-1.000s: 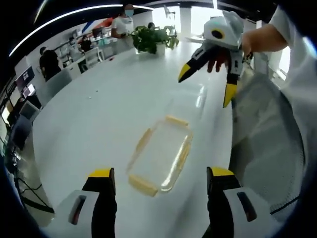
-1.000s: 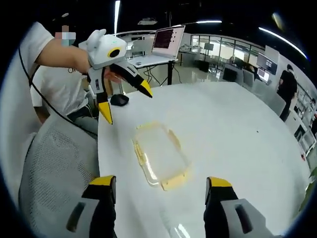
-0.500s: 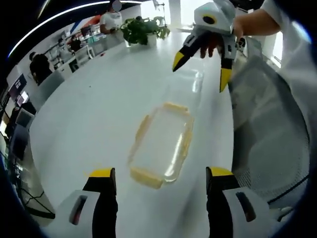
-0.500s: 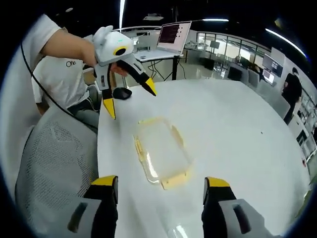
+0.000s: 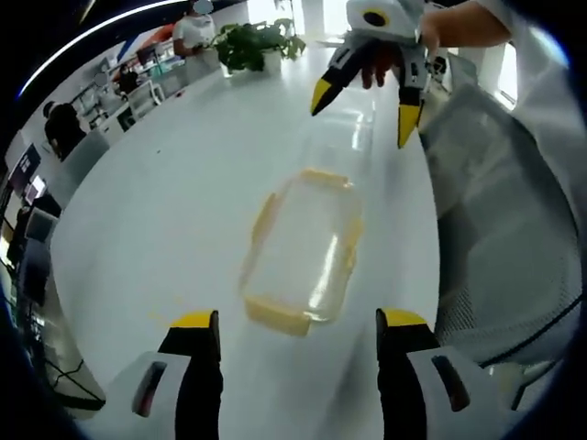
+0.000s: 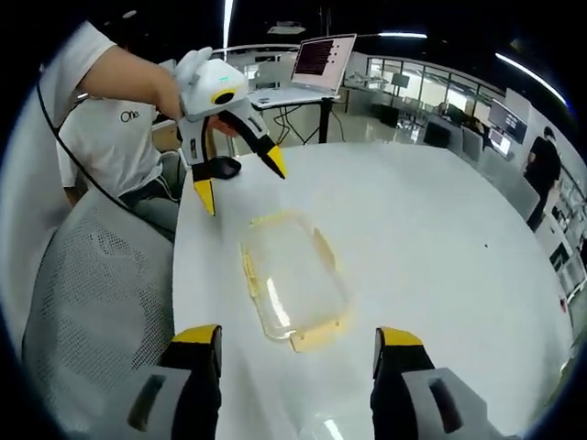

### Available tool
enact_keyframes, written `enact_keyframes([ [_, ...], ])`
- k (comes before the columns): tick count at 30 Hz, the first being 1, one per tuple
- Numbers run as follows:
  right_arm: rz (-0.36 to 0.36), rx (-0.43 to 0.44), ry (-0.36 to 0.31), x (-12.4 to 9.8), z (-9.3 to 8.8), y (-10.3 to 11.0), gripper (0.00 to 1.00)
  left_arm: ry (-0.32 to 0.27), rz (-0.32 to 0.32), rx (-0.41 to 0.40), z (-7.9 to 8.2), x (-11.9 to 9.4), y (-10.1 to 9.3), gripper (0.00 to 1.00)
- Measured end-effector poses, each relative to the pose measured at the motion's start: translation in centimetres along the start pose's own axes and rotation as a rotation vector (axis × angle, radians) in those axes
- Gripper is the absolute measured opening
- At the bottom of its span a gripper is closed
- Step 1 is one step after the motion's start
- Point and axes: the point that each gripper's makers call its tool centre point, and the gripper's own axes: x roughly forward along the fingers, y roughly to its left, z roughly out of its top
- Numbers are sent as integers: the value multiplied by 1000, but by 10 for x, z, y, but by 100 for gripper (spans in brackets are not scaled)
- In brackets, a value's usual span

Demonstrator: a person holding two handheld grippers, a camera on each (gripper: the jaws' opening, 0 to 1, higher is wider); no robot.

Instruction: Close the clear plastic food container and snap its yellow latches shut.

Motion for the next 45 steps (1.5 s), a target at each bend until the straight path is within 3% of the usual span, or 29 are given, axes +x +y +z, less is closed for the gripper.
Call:
enact_keyframes([
  [13, 14, -16, 40, 11, -10, -4, 63, 16, -49, 48, -7, 11, 1, 66],
  [26, 40, -87, 97, 23, -17, -9, 58, 18, -99, 92, -12, 19, 2, 61],
  [45, 64, -122, 130, 34, -23, -13, 57, 39, -147, 157, -21, 30, 1, 58],
])
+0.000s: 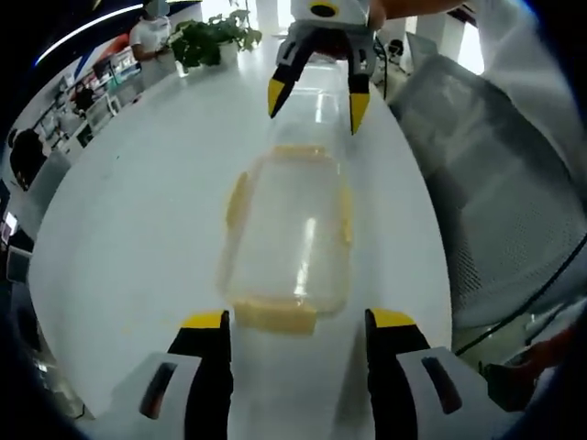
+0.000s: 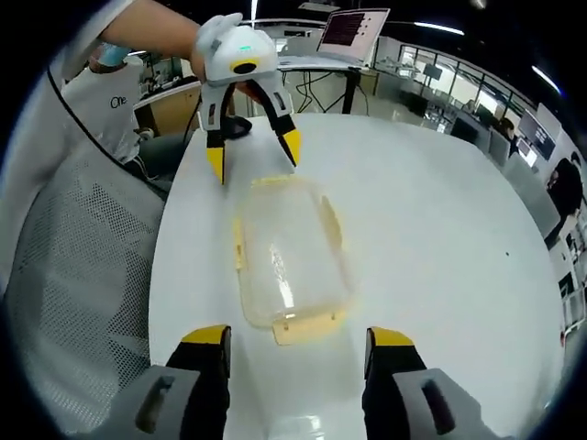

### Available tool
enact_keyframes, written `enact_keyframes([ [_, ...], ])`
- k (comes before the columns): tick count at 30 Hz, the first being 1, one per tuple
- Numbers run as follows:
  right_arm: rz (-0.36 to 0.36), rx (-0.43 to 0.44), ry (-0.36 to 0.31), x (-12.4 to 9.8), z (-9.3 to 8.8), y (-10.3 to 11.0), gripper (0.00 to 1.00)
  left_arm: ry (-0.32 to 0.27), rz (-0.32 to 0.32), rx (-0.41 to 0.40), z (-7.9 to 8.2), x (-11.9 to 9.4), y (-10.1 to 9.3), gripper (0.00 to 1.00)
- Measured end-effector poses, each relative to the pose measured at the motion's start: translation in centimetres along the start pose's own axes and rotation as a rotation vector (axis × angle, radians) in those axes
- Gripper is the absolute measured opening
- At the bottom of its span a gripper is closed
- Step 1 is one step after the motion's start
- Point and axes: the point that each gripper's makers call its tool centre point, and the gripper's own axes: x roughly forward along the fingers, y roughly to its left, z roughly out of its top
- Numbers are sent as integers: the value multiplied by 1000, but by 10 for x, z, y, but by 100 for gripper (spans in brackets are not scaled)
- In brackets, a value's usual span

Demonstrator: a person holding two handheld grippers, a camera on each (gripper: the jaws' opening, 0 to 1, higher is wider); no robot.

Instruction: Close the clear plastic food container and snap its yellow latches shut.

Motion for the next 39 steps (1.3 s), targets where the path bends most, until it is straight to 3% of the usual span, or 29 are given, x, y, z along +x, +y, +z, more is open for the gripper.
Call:
enact_keyframes([
  [39, 38, -62, 62, 22, -8, -9, 50, 41, -39, 64, -10, 12, 13, 50],
])
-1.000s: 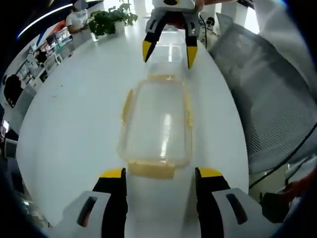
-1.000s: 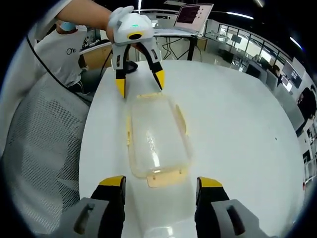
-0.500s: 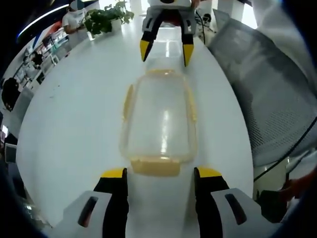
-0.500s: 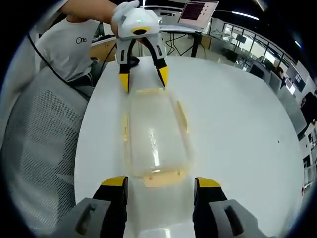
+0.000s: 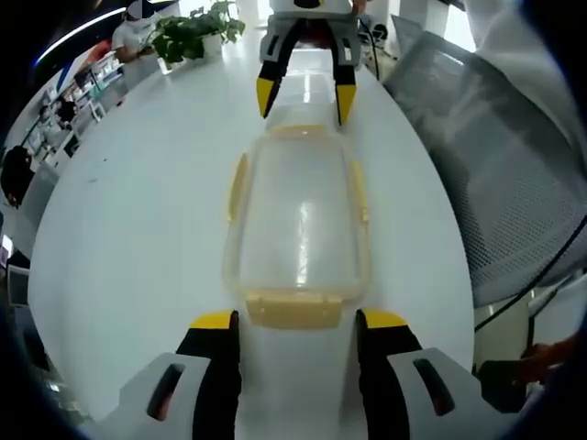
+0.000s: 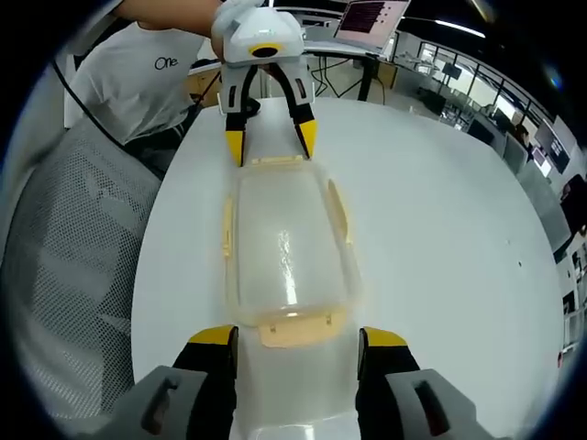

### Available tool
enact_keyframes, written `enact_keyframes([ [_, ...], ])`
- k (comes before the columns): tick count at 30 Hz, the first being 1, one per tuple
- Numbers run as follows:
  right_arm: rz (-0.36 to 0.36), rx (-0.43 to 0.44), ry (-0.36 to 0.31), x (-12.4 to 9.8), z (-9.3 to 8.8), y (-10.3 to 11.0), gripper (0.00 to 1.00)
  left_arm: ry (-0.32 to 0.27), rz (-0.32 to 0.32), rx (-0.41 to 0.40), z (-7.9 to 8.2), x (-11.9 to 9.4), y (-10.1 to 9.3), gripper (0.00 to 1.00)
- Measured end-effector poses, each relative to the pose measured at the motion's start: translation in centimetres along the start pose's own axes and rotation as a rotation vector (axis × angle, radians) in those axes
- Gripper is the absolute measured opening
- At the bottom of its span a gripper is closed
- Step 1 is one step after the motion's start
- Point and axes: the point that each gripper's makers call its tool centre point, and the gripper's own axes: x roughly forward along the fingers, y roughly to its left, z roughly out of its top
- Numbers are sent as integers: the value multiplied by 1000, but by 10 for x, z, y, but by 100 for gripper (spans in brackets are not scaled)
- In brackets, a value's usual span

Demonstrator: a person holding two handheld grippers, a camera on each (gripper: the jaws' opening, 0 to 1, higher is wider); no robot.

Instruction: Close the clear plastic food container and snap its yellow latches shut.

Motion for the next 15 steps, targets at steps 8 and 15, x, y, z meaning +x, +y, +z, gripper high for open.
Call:
enact_keyframes([
  [8, 8, -8, 9, 4, -1, -1, 50, 0, -4, 8, 0, 2, 0, 49],
  [15, 12, -18, 14, 5, -3, -2, 49, 0, -9, 13, 2, 4, -1, 48],
])
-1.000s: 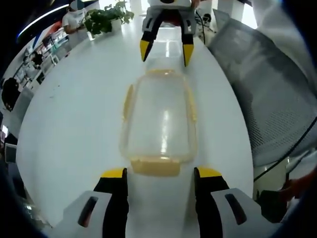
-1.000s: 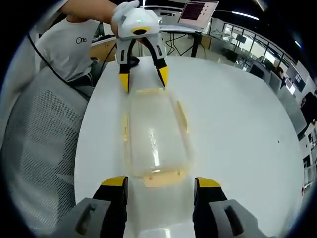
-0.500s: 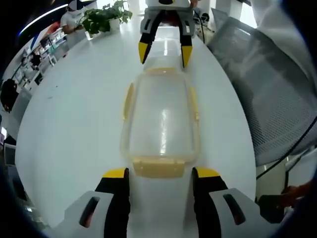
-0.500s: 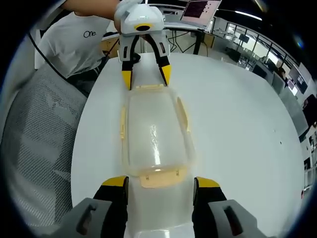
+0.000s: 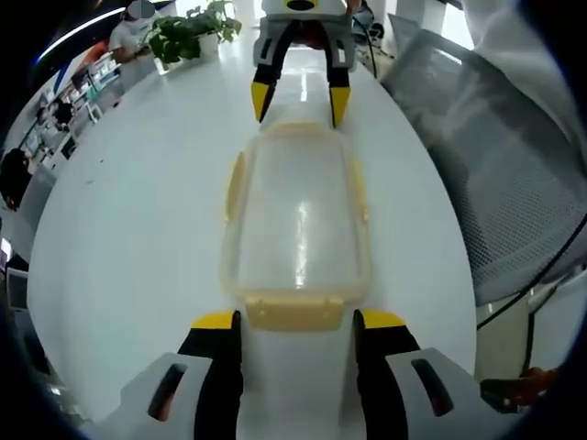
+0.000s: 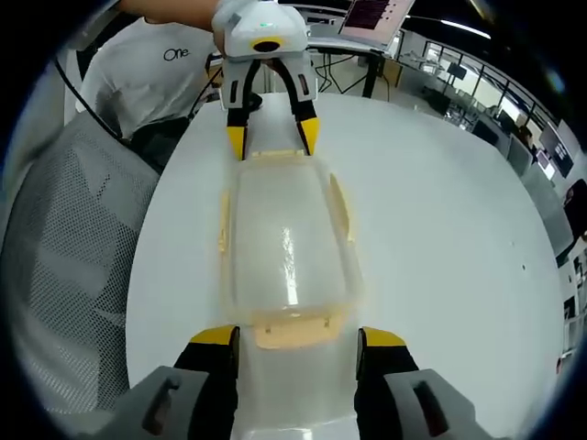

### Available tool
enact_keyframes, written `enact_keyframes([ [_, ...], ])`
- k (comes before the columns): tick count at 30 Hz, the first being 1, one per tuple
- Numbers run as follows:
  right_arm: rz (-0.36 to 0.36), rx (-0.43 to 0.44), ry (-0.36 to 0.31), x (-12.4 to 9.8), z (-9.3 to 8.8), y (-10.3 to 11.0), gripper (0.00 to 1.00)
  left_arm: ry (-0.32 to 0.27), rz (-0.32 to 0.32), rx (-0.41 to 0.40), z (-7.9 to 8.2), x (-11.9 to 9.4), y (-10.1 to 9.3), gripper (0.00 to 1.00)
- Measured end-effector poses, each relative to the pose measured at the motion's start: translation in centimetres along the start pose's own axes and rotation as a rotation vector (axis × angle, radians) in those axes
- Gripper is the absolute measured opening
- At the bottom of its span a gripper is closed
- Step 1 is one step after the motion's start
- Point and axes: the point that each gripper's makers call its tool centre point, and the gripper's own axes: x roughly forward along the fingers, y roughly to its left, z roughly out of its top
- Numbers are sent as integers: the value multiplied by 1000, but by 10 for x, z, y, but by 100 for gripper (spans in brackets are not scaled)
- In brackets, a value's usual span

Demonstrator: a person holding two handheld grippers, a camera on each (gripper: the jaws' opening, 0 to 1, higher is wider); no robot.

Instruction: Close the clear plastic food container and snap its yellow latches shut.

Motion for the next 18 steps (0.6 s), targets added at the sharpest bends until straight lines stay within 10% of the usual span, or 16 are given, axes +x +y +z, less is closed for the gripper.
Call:
enact_keyframes([
  [18, 39, -64, 30, 5, -7, 4, 48, -9, -24, 4, 7, 2, -4, 44],
])
